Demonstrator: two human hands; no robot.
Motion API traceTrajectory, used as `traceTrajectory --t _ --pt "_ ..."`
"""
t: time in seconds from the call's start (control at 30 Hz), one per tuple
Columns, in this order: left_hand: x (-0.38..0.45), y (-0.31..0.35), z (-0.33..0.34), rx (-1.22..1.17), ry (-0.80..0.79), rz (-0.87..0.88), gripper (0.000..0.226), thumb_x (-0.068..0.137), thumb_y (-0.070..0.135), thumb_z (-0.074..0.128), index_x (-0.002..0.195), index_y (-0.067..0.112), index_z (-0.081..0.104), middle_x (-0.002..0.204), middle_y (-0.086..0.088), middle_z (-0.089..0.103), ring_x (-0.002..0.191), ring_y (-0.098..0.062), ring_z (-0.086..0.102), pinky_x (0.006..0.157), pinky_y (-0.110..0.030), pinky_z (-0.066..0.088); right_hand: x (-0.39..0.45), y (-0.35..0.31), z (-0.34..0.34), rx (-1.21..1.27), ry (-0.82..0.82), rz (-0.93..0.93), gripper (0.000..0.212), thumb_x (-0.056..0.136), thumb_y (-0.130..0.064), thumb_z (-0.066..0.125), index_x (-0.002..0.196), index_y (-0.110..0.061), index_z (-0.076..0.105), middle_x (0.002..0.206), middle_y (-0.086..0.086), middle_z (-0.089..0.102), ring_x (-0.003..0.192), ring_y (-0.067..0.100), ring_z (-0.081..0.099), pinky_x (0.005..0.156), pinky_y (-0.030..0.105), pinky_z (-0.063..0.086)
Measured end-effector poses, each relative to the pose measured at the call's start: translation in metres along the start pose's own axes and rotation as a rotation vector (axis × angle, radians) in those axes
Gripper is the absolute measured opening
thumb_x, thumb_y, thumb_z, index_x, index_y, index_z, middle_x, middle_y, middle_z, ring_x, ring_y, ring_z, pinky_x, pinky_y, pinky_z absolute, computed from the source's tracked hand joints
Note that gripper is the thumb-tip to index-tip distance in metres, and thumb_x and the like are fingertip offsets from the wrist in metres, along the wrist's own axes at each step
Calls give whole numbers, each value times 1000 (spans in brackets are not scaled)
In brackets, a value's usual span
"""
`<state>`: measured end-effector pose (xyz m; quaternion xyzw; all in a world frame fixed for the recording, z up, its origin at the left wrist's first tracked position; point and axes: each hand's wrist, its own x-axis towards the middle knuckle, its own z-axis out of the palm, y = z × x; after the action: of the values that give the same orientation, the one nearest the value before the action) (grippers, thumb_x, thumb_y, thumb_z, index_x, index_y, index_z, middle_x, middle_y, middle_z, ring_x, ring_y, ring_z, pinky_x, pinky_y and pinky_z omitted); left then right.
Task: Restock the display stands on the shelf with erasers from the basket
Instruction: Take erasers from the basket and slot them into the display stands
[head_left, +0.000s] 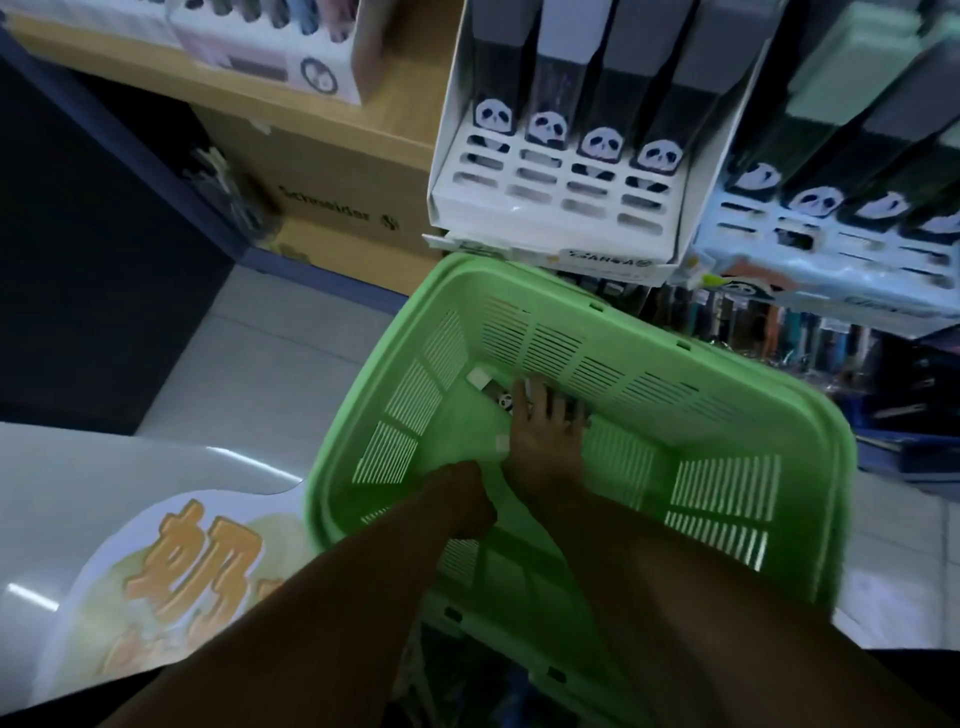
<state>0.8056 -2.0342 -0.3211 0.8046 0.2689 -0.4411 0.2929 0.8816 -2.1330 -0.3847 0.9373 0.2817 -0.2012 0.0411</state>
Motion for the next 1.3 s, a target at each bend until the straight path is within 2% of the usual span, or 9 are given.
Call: traceTrajectory --t 0.13,0.23,0.33,0.53,0.83,0.93,1.07,1.2,1.3 --pt "8 4 1 -25 -21 -13 53 94 22 67 141 10 46 137 -11 55 120 -25 57 101 -35 48 -1 13 12 39 132 25 101 64 -42 80 150 -8 38 142 15 49 126 36 48 109 60 36" --pt "13 10 5 -72 -37 -6 55 93 21 68 141 9 45 141 -12 51 124 -26 54 102 -35 47 -3 18 14 88 155 52 97 72 -49 72 151 -9 32 138 14 48 127 34 45 111 54 33" --pt "14 19 8 -148 -50 -7 53 94 19 66 141 9 45 140 -13 51 121 -26 56 103 -37 48 3 18 14 89 149 71 93 70 -46 72 147 -9 38 129 15 52 118 34 49 100 51 40" --pt "14 29 17 -202 -84 -1 51 95 17 64 142 8 45 140 -13 52 120 -25 57 103 -38 49 5 24 18 109 89 58 84 77 -43 65 148 -11 34 130 14 51 116 33 51 94 47 44" --pt "10 22 13 -205 55 -46 45 94 26 63 135 12 51 134 -10 56 117 -25 58 98 -34 49 20 14 9 63 -99 101 47 89 -23 56 131 -9 39 132 15 47 119 34 49 88 38 46" --pt "11 18 10 -219 98 -100 44 93 28 63 133 12 52 133 -9 56 117 -24 57 94 -32 47 19 16 11 84 -68 88 37 92 -20 55 125 -9 43 126 15 53 112 32 54 83 37 48" --pt "11 16 5 -239 160 -180 34 92 25 62 122 9 55 123 -10 60 102 -22 58 87 -30 48 5 28 17 239 -8 115 36 88 -18 62 121 -13 47 115 8 61 99 28 63 77 35 51" --pt "9 18 3 -235 207 -218 42 92 24 63 129 9 51 129 -11 58 115 -26 58 88 -30 46 -15 43 24 467 42 242 42 85 -19 68 121 -21 48 109 1 68 86 25 71 74 38 59" --pt "7 17 4 -247 210 -241 41 92 24 64 128 10 52 129 -11 59 115 -26 59 88 -29 47 -21 38 27 482 132 133 32 81 -24 68 110 -20 54 94 -1 67 75 25 68 64 31 53"
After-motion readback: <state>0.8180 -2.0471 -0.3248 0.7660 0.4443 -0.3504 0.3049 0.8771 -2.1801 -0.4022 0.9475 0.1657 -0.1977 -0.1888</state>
